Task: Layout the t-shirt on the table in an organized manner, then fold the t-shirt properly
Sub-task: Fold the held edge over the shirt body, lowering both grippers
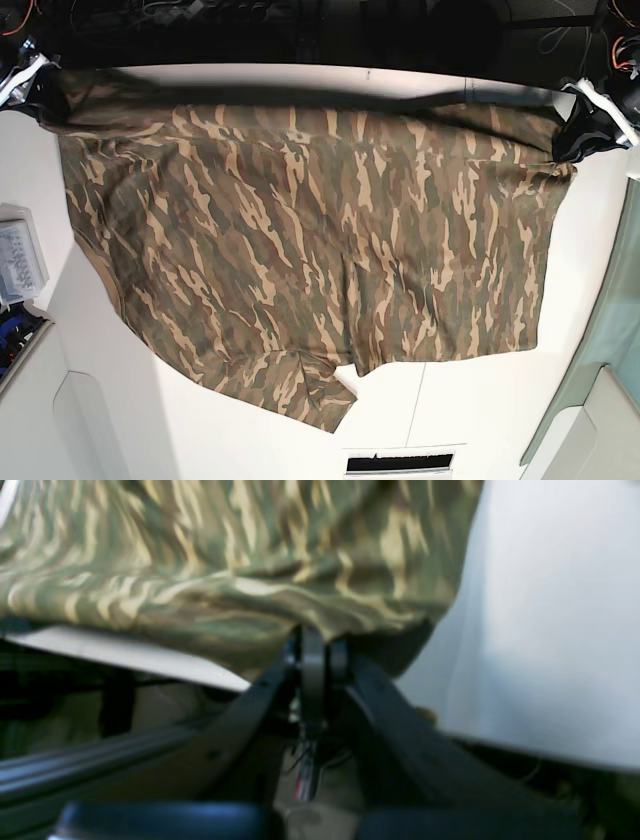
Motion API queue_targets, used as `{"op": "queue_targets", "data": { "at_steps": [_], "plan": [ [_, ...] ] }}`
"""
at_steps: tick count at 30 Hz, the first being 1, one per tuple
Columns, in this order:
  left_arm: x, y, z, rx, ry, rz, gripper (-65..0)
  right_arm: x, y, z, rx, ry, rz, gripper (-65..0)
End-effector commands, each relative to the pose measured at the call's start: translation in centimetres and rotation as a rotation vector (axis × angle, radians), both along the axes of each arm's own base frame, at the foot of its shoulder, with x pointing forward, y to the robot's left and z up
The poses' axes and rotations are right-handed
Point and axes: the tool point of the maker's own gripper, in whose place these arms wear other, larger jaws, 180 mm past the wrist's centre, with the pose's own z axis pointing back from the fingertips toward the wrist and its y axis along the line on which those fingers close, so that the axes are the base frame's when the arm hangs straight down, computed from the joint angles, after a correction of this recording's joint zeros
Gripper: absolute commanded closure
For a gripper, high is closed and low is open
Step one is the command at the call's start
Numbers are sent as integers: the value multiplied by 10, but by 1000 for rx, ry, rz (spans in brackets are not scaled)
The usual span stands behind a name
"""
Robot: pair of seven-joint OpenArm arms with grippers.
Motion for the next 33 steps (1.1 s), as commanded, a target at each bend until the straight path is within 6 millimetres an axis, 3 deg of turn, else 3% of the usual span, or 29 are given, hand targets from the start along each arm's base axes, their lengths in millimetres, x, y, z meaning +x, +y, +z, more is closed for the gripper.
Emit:
{"op": "queue_targets", "data": {
  "at_steps": [1,5,10,16,21,25,27,28,31,32,33],
  "plan": [
    [8,-2,5,4,-31,-22,0,11,-4,11,-11,-49,3,0],
    [27,-12,-13,-20,-21,-41,0,41,-6,16,-6,-114,-10,0],
    [53,0,-29,-8,-12,-5,0,82,-20,20,24,-186,-67,0],
    [77,19,-19,11,-47,14,0,136,-38,23,79,-246,-140,0],
    [93,32,0,58,-95,-5,0,182,-40,9,104,-228,-144,0],
    [101,15,-3,70,-89,-75,0,208,-29,0,125,-201,-126,0],
    [106,5,-7,87,-95,-101,0,212,-28,-5,120,-180,-121,0],
    [110,4,-10,107,-95,-90,-6,212,-29,-8,110,-169,-123,-28],
    [123,15,-15,153,-84,-15,-118,203,-32,-19,75,-101,-122,-331],
    [127,20,-16,151,-81,11,-174,201,-32,-21,80,-93,-124,-390],
    [130,25,-17,147,-77,26,-232,199,-31,-22,88,-91,-125,-408]
  ]
}}
